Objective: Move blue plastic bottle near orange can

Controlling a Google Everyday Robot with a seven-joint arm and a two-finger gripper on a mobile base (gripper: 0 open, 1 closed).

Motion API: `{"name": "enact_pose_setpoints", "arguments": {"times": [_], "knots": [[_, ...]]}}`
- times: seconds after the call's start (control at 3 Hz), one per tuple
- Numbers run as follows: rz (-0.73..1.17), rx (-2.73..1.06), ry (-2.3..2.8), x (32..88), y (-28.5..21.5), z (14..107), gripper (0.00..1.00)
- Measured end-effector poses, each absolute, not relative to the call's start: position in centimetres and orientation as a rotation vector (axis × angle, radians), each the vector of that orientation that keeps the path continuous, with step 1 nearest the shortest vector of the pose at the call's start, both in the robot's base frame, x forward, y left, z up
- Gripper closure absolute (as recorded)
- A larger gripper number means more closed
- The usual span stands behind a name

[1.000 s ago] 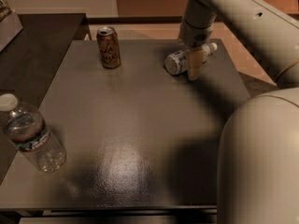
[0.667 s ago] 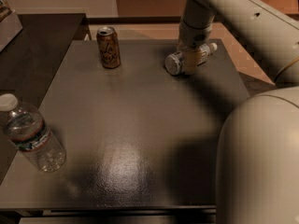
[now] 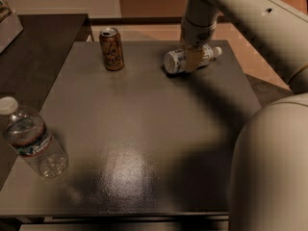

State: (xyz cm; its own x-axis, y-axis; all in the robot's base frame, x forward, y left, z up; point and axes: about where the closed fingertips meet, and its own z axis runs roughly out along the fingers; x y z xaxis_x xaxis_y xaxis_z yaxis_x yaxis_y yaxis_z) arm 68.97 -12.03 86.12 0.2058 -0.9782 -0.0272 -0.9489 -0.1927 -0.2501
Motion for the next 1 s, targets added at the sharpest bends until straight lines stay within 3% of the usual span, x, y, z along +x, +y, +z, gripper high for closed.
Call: {"name": "enact_pose_setpoints", "arguments": {"times": [0.33, 1.0], "knots": [[-0.185, -2.312, 1.737, 67.5, -9.4, 87.2, 1.0], [-0.153, -2.463, 1.429, 63.7, -3.2, 87.5, 1.0]]}}
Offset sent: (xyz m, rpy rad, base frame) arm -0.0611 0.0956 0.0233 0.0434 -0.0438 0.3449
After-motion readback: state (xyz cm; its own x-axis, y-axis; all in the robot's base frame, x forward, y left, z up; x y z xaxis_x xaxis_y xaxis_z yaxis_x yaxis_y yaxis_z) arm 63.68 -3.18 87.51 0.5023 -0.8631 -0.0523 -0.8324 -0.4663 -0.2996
